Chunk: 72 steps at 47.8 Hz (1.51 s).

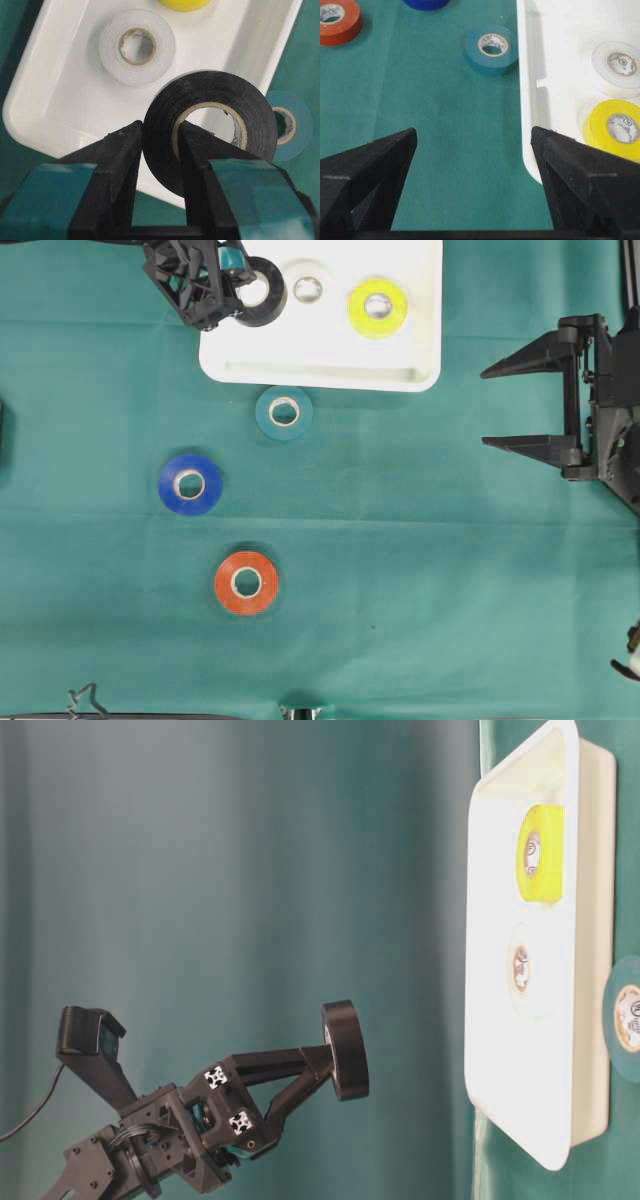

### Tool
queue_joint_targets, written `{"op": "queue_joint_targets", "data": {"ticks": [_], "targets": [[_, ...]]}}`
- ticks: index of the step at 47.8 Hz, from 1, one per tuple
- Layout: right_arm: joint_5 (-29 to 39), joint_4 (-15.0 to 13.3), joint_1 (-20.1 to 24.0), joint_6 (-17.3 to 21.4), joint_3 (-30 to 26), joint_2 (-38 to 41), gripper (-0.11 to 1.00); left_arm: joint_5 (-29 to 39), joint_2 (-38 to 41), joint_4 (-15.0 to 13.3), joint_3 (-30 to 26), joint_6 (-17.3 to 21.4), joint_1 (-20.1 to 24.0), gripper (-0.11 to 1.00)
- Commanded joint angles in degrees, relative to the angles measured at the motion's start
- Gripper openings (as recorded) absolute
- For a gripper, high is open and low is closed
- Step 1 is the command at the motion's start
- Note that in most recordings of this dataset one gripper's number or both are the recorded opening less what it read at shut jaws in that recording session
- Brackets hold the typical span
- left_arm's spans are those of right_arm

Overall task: Pick up the tape from a random location and place it into the white case.
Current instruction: 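Lower the black roll into the tray's left corner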

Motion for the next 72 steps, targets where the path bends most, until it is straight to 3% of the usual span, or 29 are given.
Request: {"op": "queue_joint_targets", "data": {"ticks": [1, 51, 72], "targets": [[0.00, -0.09, 0.00, -0.09, -1.76, 0.26, 0.87, -0.35, -1.05, 0.18, -1.05, -0.09, 0.18, 0.19], [0.26, -0.09, 0.00, -0.18, -1.93, 0.26, 0.87, -0.88, -1.05, 0.09, 0.35, -0.26, 0.09, 0.19], [0.26, -0.09, -0.53, -0.18, -2.02, 0.26, 0.87, -12.92, 5.45, 0.09, 8.70, -0.26, 0.79, 0.19]]}}
